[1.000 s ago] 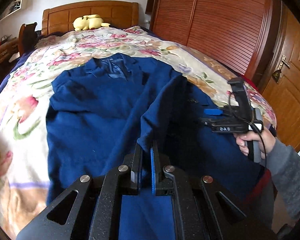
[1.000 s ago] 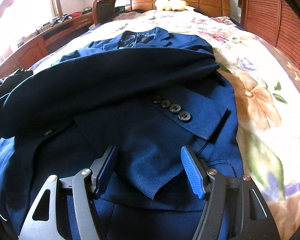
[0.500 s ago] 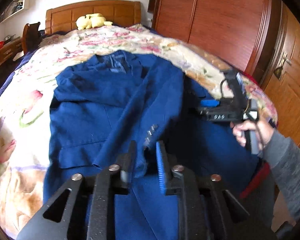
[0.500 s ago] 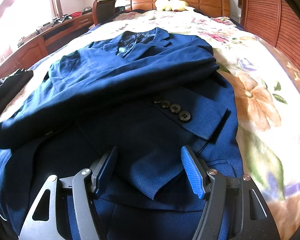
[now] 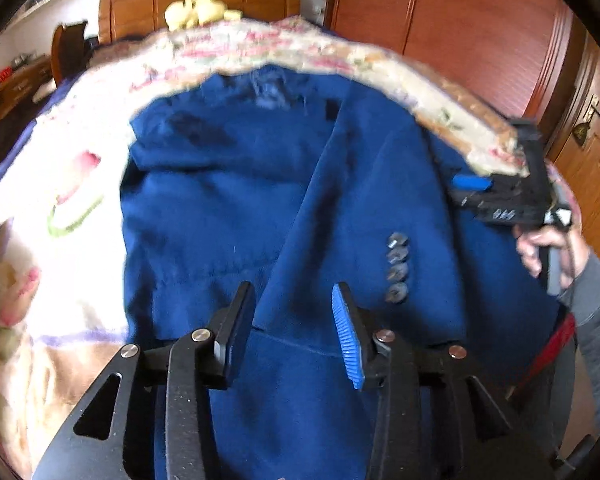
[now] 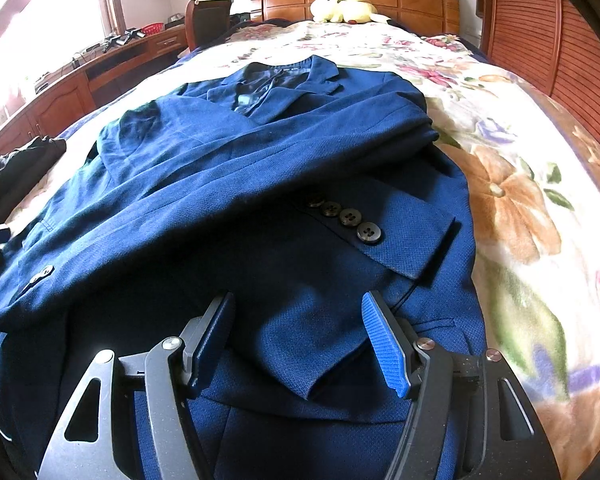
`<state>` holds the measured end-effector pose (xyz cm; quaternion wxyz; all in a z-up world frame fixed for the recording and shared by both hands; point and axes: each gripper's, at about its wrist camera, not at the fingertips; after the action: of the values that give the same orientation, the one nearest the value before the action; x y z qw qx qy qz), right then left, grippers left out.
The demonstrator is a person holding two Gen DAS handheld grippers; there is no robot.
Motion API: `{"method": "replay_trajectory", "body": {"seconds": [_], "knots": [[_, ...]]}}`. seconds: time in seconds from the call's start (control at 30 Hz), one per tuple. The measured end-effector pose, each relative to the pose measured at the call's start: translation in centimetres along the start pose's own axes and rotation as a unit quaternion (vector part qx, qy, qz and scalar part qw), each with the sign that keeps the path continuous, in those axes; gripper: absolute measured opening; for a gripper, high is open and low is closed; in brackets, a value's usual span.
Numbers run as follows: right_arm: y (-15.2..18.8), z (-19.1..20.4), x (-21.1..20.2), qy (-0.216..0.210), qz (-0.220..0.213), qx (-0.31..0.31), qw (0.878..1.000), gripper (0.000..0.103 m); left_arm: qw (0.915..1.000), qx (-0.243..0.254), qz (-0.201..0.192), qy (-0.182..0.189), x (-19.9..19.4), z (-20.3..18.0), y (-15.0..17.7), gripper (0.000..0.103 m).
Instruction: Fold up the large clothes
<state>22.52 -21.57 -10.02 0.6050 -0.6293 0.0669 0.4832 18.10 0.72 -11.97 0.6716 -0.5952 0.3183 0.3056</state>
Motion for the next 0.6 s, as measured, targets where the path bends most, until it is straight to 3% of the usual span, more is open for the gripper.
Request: {"method": "replay_trajectory", "body": {"seconds": [0.2,0.4,0.43,0.47,0.5,0.6], "knots": [[0.0,0.0,0.0,0.0,0.0,0.0,1.0,0.068,0.999,0.022,0.036,-0.015,2.7,-0.6,0.8,0.042],[0.0,0.0,0.0,0.0,0.0,0.0,1.0,0.068,0.9991,0.025,0.024,-0.026,2.6,-0.7,1.1,0.042],[0.0,0.0,0.0,0.0,0.0,0.0,1.0,0.068,0.9991,0.029,0.022,-0.023,2.5,-0.8,1.1,0.032],[0.0,0.0,0.0,0.001,0.0,-0.001,1.0,0.068,0.9992,0.031,0.021,-0.009,2.4,-1.0,1.0,0.014],[0.0,0.0,0.0,0.001,0.0,-0.001,1.0,0.068,0.9992,0.035,0.019,0.005,2.1,-1.1,1.0,0.01],[0.0,0.1,0.0,0.001,0.0,-0.001,1.0,0.068,0.9993,0.038,-0.002,-0.002,0.8,-0.9,0.2,0.004]]}}
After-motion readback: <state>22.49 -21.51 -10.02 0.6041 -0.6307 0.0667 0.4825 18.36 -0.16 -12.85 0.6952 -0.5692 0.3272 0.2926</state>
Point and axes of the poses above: each gripper's, at about its wrist camera, not at the fingertips, and x roughly the way its jaws point, z to its left, y to its underside, and after that the axes turned 15 degrees about -y, right-handed
